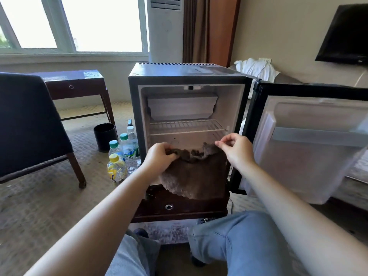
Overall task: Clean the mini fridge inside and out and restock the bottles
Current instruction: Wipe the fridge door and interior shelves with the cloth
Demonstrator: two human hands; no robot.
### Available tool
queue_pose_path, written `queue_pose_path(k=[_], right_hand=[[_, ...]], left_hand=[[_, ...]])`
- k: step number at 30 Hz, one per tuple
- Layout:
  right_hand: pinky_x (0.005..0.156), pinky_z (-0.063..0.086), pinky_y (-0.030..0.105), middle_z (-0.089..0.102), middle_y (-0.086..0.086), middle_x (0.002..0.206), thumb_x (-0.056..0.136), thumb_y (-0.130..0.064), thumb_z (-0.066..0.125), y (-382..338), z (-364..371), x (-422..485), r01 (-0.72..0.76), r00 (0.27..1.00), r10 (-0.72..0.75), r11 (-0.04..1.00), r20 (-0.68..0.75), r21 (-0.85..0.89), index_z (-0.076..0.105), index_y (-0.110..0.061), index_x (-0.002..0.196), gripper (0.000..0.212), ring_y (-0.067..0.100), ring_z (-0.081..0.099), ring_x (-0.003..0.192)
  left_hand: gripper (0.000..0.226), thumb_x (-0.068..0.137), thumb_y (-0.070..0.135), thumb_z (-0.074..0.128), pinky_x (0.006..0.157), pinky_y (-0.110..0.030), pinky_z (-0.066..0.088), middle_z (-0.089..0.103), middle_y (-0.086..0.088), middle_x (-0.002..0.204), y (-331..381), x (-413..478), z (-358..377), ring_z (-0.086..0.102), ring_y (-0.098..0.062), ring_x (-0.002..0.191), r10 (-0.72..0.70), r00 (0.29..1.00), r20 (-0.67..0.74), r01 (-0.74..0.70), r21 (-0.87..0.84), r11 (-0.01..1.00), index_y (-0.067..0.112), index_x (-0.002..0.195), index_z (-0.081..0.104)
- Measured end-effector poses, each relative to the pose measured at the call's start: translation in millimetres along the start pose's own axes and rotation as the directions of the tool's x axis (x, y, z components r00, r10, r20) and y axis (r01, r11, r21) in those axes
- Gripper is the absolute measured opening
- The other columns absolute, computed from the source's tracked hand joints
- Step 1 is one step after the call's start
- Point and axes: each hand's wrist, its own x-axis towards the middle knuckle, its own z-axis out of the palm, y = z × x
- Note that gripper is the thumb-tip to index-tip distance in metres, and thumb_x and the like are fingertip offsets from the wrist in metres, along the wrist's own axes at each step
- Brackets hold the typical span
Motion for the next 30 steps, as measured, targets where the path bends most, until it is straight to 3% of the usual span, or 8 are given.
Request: queue_pose_path(k=[5,8,11,15,18,22,26,30], right_hand=[[0.056,0.038,0.022,0.06,-0.011,0.08,0.091,-0.026,0.063,-7.1,-6.8,-9.2,0.114,0.991,-0.127,0.955,-0.032,-0.275,0.061,-0.02,0.093,0.007,0.016,0.063,0.08],[0.079,0.046,0.027,0.063,-0.007,0.103,0.086,-0.045,0.064,-25.8,9.7,-22.6,0.332,0.943,-0.319,0.916,0.093,-0.224,0.061,-0.021,0.11,0.034,0.014,0.06,0.098],[0.102,0.039,0.043,0.061,-0.008,0.12,0.079,-0.05,0.068,-39.8,26.3,-27.0,0.399,0.895,-0.318,0.884,0.312,-0.245,0.053,-0.029,0.125,0.052,0.016,0.053,0.116],[0.09,0.048,0.038,0.07,-0.009,0.098,0.085,-0.024,0.063,-33.4,28.4,-24.3,0.342,0.903,-0.274,0.925,0.332,-0.165,0.065,-0.033,0.105,0.022,0.017,0.062,0.101],[0.078,0.05,0.029,0.072,-0.004,0.09,0.085,-0.011,0.059,-29.4,22.7,-20.7,0.312,0.92,-0.255,0.936,0.298,-0.162,0.073,-0.025,0.092,0.021,0.016,0.065,0.091],[0.076,0.052,0.032,0.072,-0.002,0.092,0.088,-0.011,0.057,-29.3,12.2,-15.4,0.303,0.931,-0.244,0.932,0.273,-0.199,0.072,-0.021,0.095,0.019,0.019,0.065,0.086],[0.076,0.054,0.035,0.071,-0.006,0.096,0.09,-0.023,0.059,-24.4,-1.3,-14.9,0.326,0.934,-0.238,0.872,0.266,-0.366,0.071,-0.024,0.1,0.015,0.018,0.064,0.09],[0.072,0.054,0.034,0.07,-0.003,0.089,0.091,-0.022,0.058,-14.4,-13.8,-8.9,0.249,0.948,-0.144,0.891,0.285,-0.38,0.069,-0.019,0.097,0.013,0.019,0.067,0.077]], left_hand=[[0.009,0.089,0.018,0.062,0.065,-0.024,0.039,0.061,0.005,0.071,12.3,7.6,-16.5,0.055,-0.015,0.074,0.137,0.99,-0.036,-0.138,-0.029,0.99,0.016,0.086,0.07],[0.008,0.088,0.02,0.062,0.069,-0.025,0.042,0.062,0.007,0.073,29.4,12.0,-19.9,0.059,-0.016,0.077,0.204,0.978,0.029,-0.205,0.02,0.979,0.021,0.087,0.07],[0.016,0.087,0.02,0.063,0.075,-0.024,0.044,0.063,0.008,0.083,44.6,12.5,-25.5,0.059,-0.013,0.083,0.254,0.959,0.125,-0.269,0.12,0.956,0.022,0.1,0.073],[0.012,0.086,0.023,0.065,0.075,-0.028,0.047,0.062,0.004,0.081,47.8,10.5,-39.4,0.06,-0.019,0.083,0.308,0.944,0.119,-0.328,0.224,0.918,0.021,0.095,0.073],[0.017,0.081,0.036,0.073,0.07,-0.022,0.045,0.067,0.005,0.082,36.1,9.4,-52.1,0.061,-0.012,0.078,0.21,0.946,0.245,-0.253,0.161,0.954,0.022,0.09,0.071],[0.035,0.072,0.043,0.079,0.078,-0.029,0.052,0.072,0.004,0.088,15.6,-1.5,-56.2,0.067,-0.015,0.083,-0.037,0.789,0.614,-0.204,0.318,0.926,0.018,0.094,0.071],[0.04,0.07,0.04,0.081,0.069,-0.029,0.051,0.071,-0.005,0.083,-3.0,-4.8,-52.1,0.067,-0.024,0.077,-0.099,0.814,0.572,-0.214,0.454,0.865,0.007,0.09,0.071],[0.029,0.075,0.033,0.079,0.055,-0.019,0.041,0.062,0.006,0.067,-14.7,-2.5,-60.3,0.058,-0.013,0.062,-0.107,0.857,0.505,-0.149,0.441,0.885,0.009,0.088,0.071]])
